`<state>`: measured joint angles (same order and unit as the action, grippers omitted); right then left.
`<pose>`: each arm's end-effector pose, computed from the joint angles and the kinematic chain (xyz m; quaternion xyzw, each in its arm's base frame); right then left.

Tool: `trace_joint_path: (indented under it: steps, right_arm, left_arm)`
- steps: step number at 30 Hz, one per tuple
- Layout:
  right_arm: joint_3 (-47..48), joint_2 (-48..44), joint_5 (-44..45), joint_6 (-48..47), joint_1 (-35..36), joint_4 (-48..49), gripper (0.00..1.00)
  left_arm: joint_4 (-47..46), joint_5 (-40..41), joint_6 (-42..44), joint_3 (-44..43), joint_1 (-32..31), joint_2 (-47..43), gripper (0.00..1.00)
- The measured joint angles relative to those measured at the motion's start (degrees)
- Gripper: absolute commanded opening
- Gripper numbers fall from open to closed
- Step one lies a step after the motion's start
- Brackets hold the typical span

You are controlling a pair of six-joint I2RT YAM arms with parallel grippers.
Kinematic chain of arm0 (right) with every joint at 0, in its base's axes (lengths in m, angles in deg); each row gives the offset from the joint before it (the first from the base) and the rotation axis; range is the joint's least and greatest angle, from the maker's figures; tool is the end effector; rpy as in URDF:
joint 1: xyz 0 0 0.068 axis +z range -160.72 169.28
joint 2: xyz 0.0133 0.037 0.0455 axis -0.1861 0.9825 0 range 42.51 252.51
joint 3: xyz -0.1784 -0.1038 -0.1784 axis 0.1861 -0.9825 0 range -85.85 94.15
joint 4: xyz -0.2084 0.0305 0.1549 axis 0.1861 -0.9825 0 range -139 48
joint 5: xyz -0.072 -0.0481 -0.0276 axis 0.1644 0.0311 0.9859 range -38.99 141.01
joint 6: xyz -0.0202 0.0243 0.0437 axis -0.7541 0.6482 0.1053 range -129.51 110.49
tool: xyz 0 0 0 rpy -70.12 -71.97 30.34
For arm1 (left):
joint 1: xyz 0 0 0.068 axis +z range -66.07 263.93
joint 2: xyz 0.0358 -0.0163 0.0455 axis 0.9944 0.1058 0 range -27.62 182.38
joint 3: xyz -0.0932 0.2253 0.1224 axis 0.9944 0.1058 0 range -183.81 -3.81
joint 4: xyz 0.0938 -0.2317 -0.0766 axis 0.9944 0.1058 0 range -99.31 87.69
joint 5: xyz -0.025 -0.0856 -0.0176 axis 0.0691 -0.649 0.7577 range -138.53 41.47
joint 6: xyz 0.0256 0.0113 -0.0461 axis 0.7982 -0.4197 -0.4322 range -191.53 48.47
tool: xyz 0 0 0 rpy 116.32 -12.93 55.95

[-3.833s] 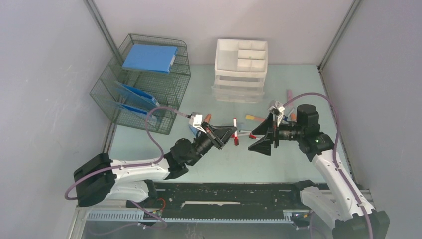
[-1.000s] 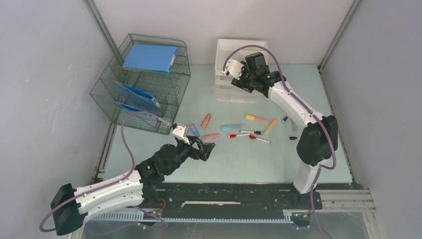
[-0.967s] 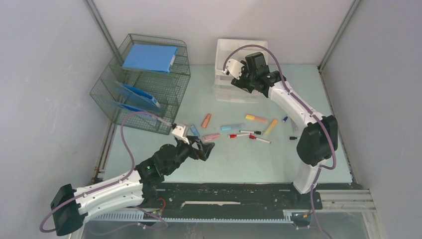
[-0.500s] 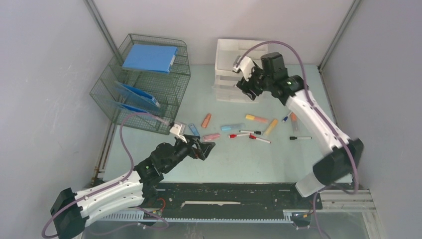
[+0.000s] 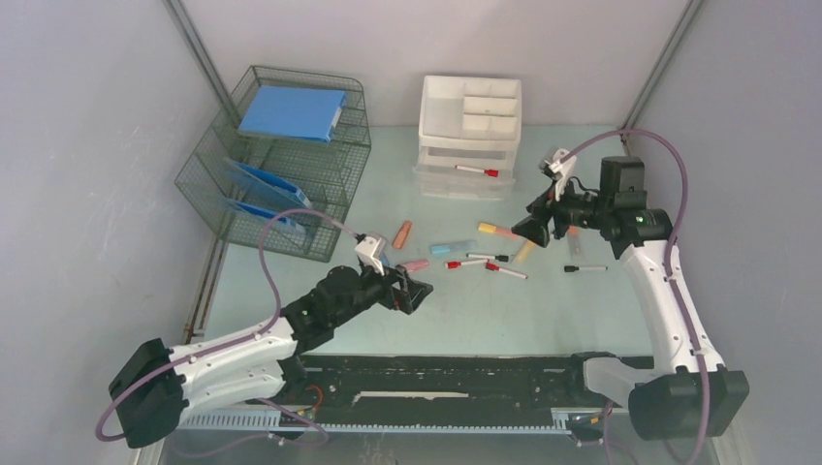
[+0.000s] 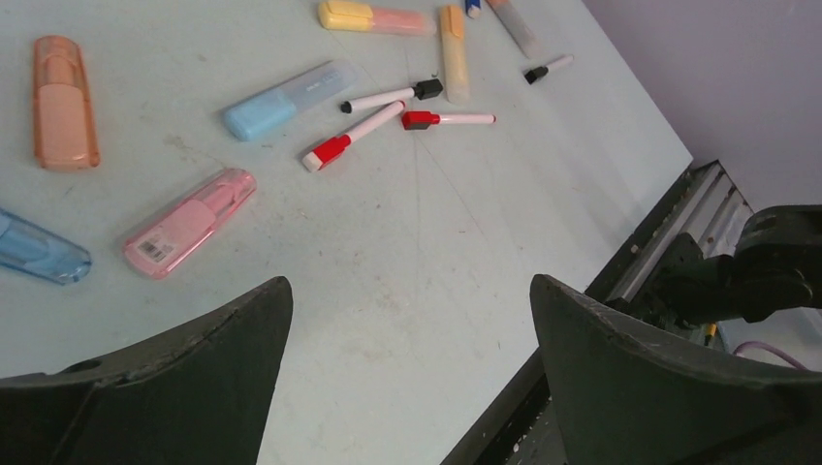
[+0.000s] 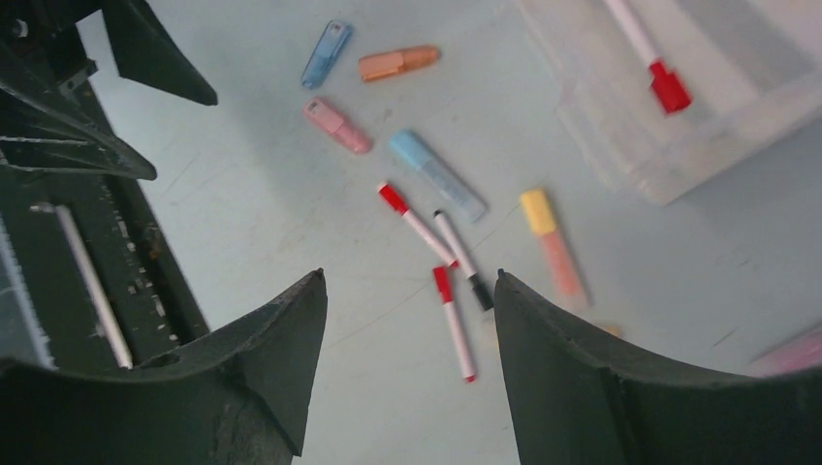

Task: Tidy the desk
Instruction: Place the stationery in the drawer.

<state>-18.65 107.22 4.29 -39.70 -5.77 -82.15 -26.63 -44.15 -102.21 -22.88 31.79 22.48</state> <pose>0.2242 0.0454 0.3627 -0.4155 0.7326 0.2588 0.4729 0.1235 -0.1547 0.2152 0.1231 0.7765 -0.3857 0.4828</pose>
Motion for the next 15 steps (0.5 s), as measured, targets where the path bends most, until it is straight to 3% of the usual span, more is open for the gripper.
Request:
trace_joint_path:
  steps: [8, 15]
  right_arm:
    - [-5.6, -0.2, -10.4, 1.0, -11.0, -2.7, 0.71]
    - [-5.8, -0.3, -11.8, 0.5, -12.3, -2.9, 0.71]
  left_arm:
    - [2.5, -5.1, 2.9, -10.0, 0.0, 11.4, 0.94]
    - [10.1, -7.8, 8.0, -22.2, 0.0, 24.8, 0.86]
